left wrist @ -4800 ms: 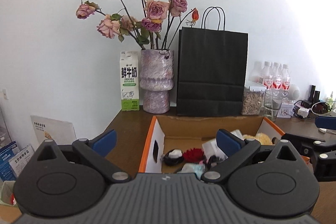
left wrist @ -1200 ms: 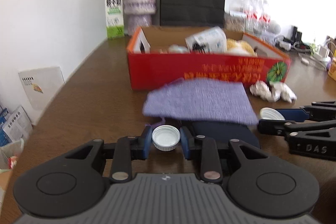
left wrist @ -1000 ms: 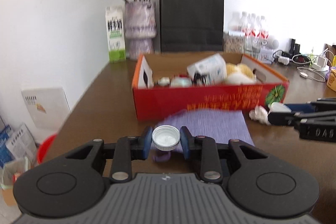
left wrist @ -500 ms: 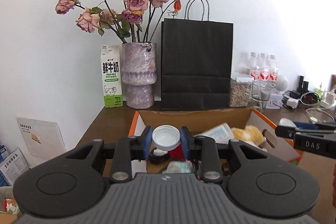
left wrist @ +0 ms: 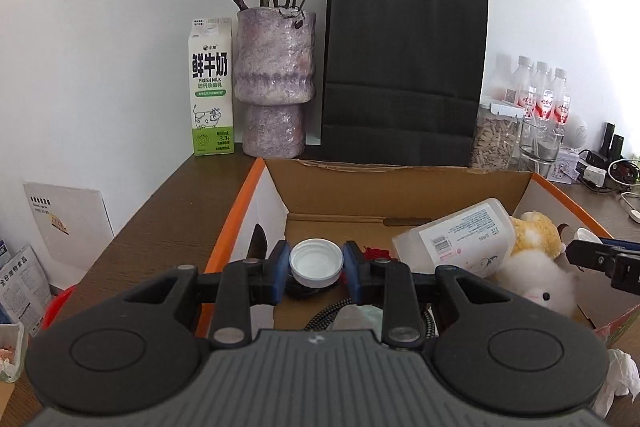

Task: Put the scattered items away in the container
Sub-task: 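Carry both white caps over the box with both grippers, then open both grippers to drop the white caps into the box, then withdraw both grippers from the box toward the purple pouch and tissues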

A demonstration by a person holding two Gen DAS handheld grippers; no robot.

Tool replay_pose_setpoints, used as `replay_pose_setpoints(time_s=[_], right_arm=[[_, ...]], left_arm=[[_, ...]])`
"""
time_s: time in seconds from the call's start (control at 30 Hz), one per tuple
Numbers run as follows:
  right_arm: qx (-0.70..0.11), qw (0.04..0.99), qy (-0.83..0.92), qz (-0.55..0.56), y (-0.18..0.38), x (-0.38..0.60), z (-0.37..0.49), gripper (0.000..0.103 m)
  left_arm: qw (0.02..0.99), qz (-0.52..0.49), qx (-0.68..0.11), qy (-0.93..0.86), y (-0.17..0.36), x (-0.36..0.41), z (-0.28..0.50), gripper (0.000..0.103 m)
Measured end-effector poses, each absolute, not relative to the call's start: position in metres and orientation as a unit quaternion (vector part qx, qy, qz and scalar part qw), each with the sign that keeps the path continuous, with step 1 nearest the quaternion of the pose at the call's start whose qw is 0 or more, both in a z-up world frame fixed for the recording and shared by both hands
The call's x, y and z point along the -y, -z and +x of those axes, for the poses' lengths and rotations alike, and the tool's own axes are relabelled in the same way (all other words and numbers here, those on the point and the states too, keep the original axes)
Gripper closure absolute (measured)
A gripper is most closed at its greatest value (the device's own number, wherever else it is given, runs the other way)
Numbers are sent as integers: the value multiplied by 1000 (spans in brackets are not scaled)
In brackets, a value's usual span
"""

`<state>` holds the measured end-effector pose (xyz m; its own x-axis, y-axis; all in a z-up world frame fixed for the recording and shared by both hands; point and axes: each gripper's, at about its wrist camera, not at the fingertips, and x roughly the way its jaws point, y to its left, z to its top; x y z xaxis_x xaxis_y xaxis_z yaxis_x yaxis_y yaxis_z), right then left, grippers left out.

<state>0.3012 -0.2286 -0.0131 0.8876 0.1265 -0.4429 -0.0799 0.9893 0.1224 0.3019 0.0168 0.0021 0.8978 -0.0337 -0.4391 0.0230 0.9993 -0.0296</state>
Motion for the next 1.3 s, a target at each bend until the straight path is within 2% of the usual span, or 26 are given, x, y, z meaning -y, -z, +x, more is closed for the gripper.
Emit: replay_pose_setpoints(time_s=[0.5, 0.57, 0.6, 0.63, 0.67, 0.7, 0.8, 1.3], right_arm=[[-220, 973, -60, 42, 11, 225, 292, 63], [-214, 974, -65, 42, 11, 224, 290, 59], [-209, 975, -66, 42, 11, 224, 289, 43], [-204, 976, -64, 40, 10, 223, 288, 20], [-198, 978, -59, 35, 9, 222, 286, 11], [-190, 980, -56, 30, 7, 221, 284, 7], [-181, 982, -50, 23, 4, 219, 280, 2], [-178, 982, -53, 23, 2, 218, 275, 1]], left_arm=[[978, -1, -209, 21, -4, -10, 295, 74], [979, -6, -203, 19, -6, -11, 292, 56], [979, -9, -201, 18, -8, -11, 290, 26], [981, -11, -194, 16, -9, -11, 288, 2], [983, -12, -182, 14, -11, -11, 284, 0], [985, -14, -173, 14, -13, -10, 281, 0], [984, -19, -174, 19, -15, -10, 278, 0], [983, -16, -180, 10, -15, -8, 277, 0]])
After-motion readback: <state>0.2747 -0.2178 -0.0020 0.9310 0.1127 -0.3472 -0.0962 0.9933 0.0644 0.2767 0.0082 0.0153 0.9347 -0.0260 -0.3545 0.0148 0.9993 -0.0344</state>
